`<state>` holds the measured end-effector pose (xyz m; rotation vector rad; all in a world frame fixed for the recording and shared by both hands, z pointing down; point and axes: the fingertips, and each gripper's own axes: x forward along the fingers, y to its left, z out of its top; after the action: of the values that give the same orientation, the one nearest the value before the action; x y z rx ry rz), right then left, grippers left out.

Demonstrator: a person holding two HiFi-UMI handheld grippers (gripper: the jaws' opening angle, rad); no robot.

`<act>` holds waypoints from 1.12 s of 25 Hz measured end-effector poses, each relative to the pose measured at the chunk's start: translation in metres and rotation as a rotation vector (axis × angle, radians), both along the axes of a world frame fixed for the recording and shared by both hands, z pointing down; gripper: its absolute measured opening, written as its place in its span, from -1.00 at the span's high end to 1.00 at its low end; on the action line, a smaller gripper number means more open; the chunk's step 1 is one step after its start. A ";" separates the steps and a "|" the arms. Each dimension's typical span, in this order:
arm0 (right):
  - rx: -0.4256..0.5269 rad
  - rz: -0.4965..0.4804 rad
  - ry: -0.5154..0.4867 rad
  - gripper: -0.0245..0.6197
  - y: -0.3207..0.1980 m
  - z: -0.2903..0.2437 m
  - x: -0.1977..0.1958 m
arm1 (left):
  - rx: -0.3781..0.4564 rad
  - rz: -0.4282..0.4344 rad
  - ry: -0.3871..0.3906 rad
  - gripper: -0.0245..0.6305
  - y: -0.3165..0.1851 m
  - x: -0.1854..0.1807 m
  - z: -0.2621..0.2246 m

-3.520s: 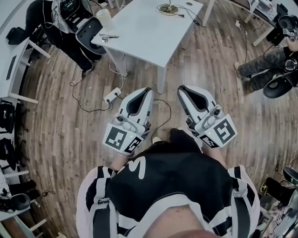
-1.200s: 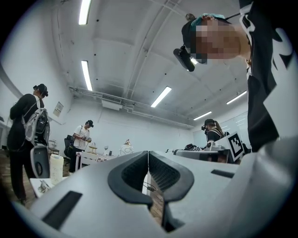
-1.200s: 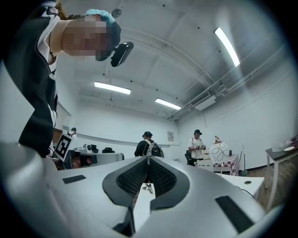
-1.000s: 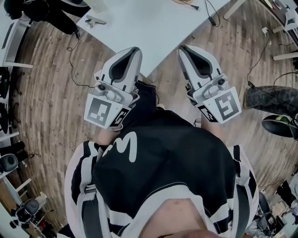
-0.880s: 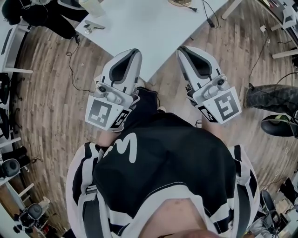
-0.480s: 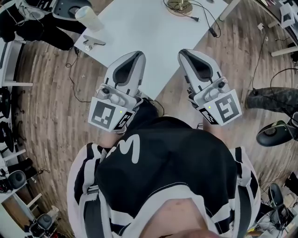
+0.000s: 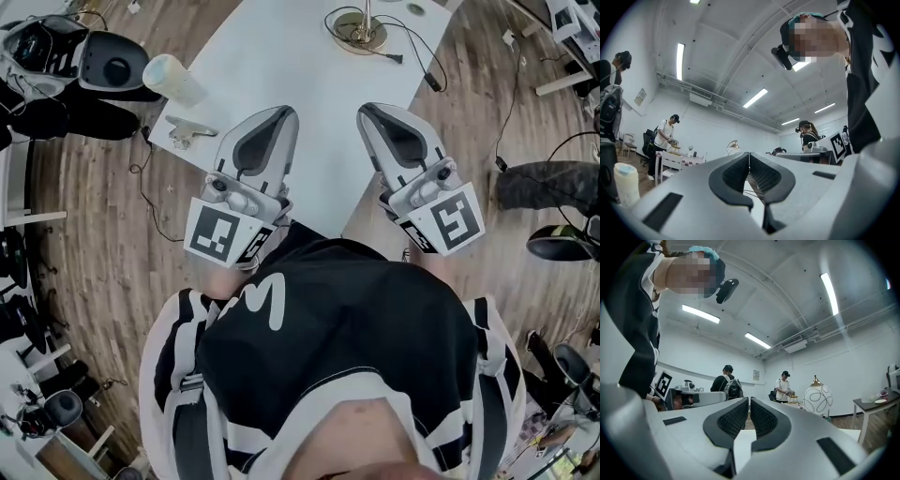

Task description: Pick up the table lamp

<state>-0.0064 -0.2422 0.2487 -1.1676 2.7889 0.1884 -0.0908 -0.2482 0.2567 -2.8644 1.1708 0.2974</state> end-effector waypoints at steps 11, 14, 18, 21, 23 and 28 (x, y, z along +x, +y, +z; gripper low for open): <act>-0.036 0.164 0.012 0.84 -0.040 0.018 -0.007 | -0.034 0.129 0.001 0.91 -0.062 -0.010 0.018; -0.060 0.193 0.028 0.84 -0.046 0.026 -0.007 | -0.050 0.146 -0.012 0.91 -0.076 -0.011 0.026; -0.086 0.213 0.030 0.84 -0.056 0.038 0.008 | -0.077 0.145 -0.027 0.91 -0.097 0.001 0.045; -0.104 0.224 0.027 0.84 -0.067 0.046 0.020 | -0.080 0.146 -0.048 0.91 -0.114 0.014 0.055; -0.109 0.227 0.033 0.84 -0.074 0.053 0.026 | -0.076 0.151 -0.057 0.91 -0.123 0.021 0.060; -0.074 0.218 0.063 0.84 -0.102 0.069 0.040 | -0.081 0.162 -0.128 0.90 -0.164 0.041 0.086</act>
<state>0.0337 -0.3442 0.3178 -1.5083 2.7383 0.1432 -0.0501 -0.4119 0.3426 -3.0021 0.9524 0.0703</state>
